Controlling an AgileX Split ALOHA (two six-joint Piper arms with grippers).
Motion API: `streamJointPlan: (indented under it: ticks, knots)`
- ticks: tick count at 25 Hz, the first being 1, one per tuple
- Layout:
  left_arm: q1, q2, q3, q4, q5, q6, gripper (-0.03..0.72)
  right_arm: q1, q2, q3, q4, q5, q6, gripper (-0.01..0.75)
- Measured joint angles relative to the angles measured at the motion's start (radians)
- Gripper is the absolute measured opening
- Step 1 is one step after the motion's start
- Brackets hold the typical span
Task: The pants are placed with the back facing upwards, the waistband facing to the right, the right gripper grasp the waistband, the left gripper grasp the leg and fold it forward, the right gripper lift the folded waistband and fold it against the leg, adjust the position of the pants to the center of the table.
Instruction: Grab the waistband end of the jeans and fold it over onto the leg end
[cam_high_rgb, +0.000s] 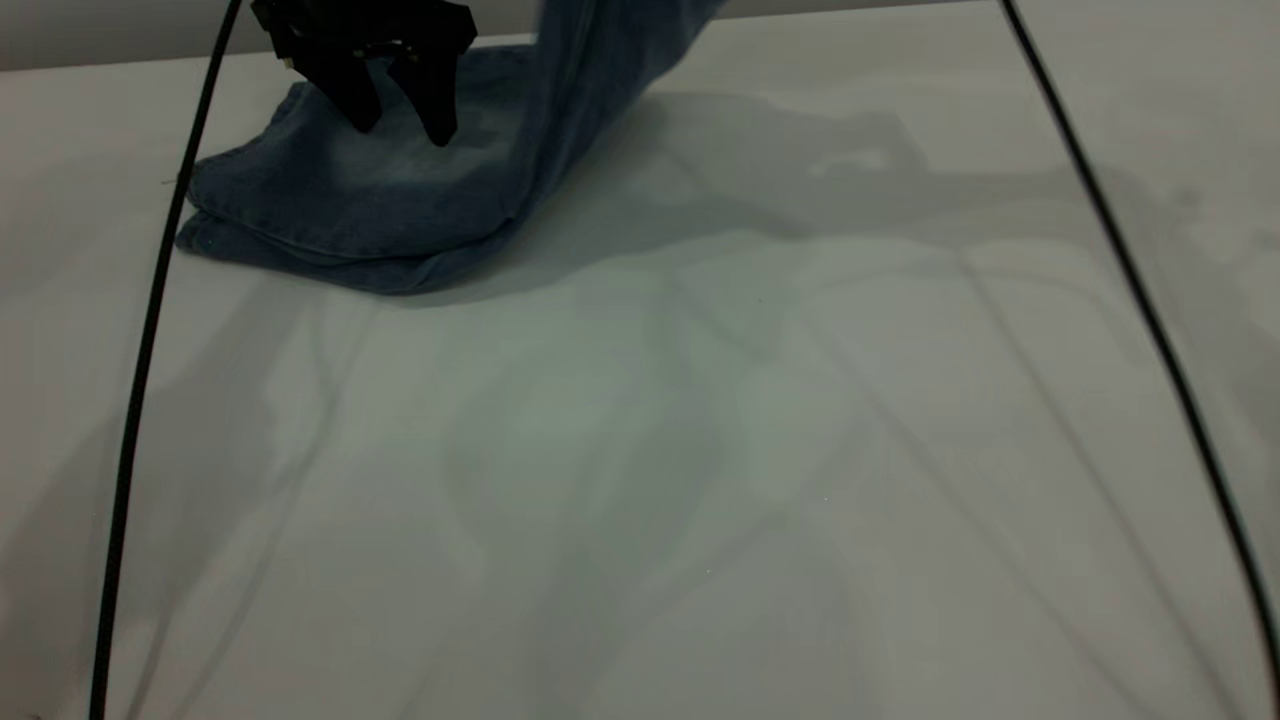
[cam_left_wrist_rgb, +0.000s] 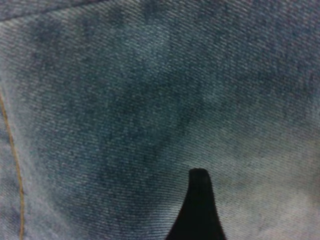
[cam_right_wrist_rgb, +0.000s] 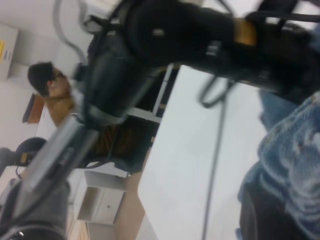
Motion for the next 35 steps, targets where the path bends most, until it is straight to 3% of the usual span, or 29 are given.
streamJointPlan:
  ticks: [8, 16, 25, 35]
  knots:
    - [0.000, 0.000, 0.000, -0.002, 0.000, 0.000, 0.529, 0.105, 0.010, -0.054, 0.035, -0.089, 0.021, 0.057]
    - [0.001, -0.057, -0.018, 0.016, 0.003, -0.001, 0.529, 0.107, 0.046, -0.054, 0.033, -0.096, 0.021, 0.057]
    - [0.000, -0.196, -0.156, 0.011, 0.004, -0.070, 0.529, 0.121, 0.089, -0.054, 0.063, -0.098, -0.016, 0.057]
    - [-0.029, -0.369, -0.184, -0.188, 0.002, -0.029, 0.529, 0.188, 0.185, -0.085, 0.166, -0.158, -0.093, 0.057]
